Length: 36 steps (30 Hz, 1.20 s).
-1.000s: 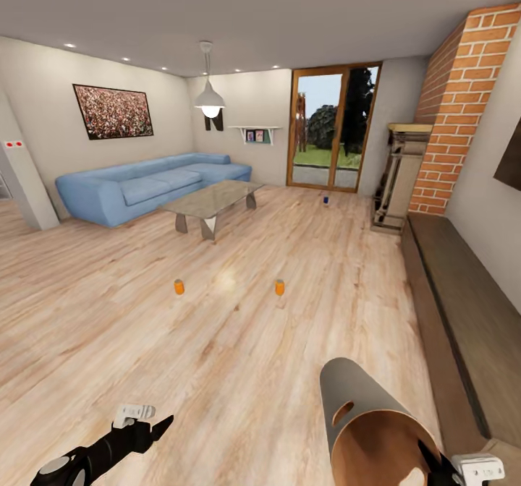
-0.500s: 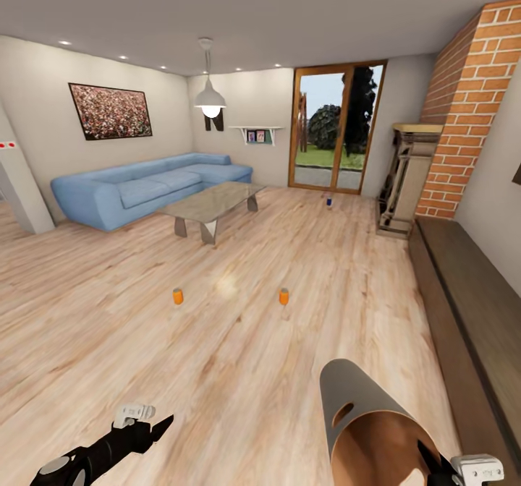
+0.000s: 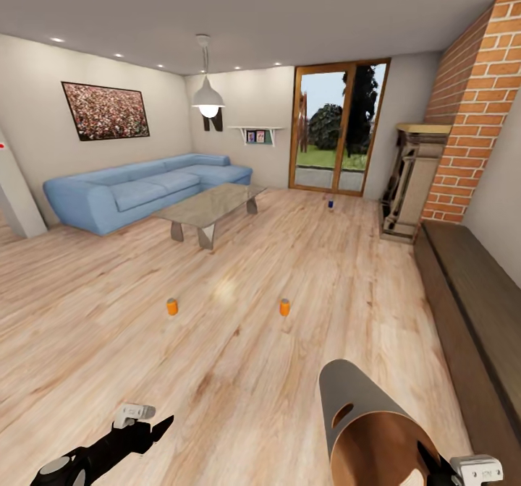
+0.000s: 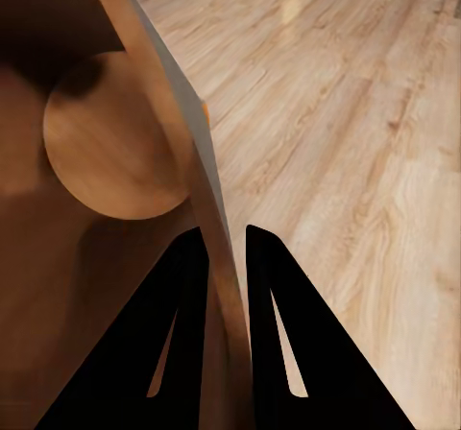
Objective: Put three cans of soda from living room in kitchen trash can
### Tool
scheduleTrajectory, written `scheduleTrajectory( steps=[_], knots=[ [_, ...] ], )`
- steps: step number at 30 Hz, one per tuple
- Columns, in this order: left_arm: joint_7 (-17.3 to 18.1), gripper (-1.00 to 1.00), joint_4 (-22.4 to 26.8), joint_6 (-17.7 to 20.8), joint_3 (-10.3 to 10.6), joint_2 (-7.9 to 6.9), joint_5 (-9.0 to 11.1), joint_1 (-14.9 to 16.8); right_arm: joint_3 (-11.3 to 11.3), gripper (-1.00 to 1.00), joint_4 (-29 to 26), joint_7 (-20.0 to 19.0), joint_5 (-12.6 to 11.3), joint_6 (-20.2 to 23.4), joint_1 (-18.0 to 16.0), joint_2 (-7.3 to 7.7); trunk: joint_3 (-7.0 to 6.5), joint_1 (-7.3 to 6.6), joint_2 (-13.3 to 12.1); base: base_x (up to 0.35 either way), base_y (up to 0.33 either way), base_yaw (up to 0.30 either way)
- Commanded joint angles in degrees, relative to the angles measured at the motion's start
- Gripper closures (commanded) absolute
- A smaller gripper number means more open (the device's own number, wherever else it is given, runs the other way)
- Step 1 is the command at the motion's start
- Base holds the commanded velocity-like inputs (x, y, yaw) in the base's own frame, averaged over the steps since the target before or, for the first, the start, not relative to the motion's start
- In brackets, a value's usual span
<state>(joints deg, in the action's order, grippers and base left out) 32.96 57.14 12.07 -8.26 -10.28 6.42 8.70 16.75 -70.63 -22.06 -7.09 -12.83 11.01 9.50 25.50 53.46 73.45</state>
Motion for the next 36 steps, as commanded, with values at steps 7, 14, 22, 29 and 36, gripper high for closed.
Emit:
scheduleTrajectory(
  steps=[7, 14, 22, 29, 36],
  knots=[
    [0.0, -1.00, 0.0, 0.0, 0.0, 0.00, 0.0, 0.0, 0.0, 1.00, -0.1, -0.5, -0.7, 0.1, 0.0, 0.00, -0.01, 0.00, 0.0, 0.313, -0.114, 0.000],
    [0.0, -1.00, 0.0, 0.0, 0.0, 0.00, 0.0, 0.0, -0.3, 1.00, -0.1, -0.5, -0.7, 0.1, 0.0, -0.01, -0.01, 0.00, 0.0, 0.302, -0.147, 0.000],
    [0.0, -1.00, 0.0, 0.0, 0.0, 0.00, -0.1, 0.0, -0.3, 1.00, -0.1, -0.5, -0.7, 0.1, 0.0, -0.01, -0.01, 0.00, 0.0, 0.307, -0.111, -0.003],
    [0.0, -1.00, -1.6, -0.9, 0.0, 0.00, 0.1, 0.0, -0.3, 1.00, -0.1, -0.5, -0.8, 0.1, 0.0, -0.01, -0.11, 0.00, 0.0, 0.321, -0.010, -0.151],
    [0.0, -1.00, -1.8, -1.2, 0.0, 0.00, 0.1, 0.1, -0.3, 1.00, -0.1, -0.5, -0.8, 0.1, 0.0, -0.01, -0.38, 0.00, 0.0, 0.323, -0.001, -0.232]
  ],
)
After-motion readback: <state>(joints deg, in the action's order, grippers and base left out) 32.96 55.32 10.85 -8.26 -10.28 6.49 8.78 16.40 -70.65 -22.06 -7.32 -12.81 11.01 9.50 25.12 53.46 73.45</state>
